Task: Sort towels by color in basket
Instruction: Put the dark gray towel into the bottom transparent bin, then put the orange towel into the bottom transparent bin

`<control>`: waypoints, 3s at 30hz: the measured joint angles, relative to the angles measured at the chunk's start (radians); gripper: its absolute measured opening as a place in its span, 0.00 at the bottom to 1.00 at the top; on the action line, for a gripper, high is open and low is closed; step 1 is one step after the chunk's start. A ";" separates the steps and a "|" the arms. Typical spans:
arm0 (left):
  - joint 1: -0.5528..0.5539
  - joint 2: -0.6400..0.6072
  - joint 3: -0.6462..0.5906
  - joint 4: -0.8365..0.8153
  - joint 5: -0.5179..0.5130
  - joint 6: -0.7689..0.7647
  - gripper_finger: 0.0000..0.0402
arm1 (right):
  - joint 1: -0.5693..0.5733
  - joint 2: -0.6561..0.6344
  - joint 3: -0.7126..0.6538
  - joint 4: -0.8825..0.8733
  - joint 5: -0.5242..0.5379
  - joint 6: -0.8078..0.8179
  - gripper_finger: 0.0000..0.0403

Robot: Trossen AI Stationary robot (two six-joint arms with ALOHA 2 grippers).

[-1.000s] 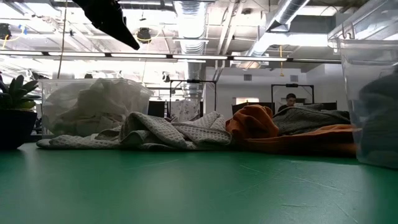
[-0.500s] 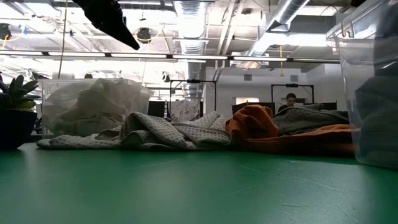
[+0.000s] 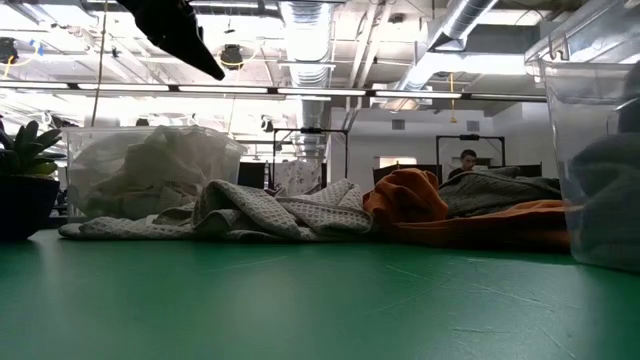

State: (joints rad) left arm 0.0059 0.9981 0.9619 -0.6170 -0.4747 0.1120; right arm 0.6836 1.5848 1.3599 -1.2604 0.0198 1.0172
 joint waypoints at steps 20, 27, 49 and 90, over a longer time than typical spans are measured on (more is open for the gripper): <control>0.000 0.000 0.000 -0.006 0.000 -0.020 0.49 | -0.470 -0.102 0.048 0.058 0.548 -0.540 0.42; 0.000 0.000 0.000 -0.083 0.005 -0.053 0.49 | -0.622 0.031 -0.033 0.349 0.264 -0.999 0.51; 0.000 0.000 0.000 -0.106 0.020 -0.028 0.49 | -0.761 0.276 -0.034 0.355 0.304 -1.260 0.06; 0.000 -0.005 0.000 -0.002 -0.003 -0.011 0.49 | -0.026 -0.587 -0.014 -0.241 -0.006 0.238 0.05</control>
State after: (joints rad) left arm 0.0059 0.9928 0.9619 -0.6186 -0.4782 0.1005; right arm 0.6577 0.9980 1.3454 -1.5011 0.0134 1.2549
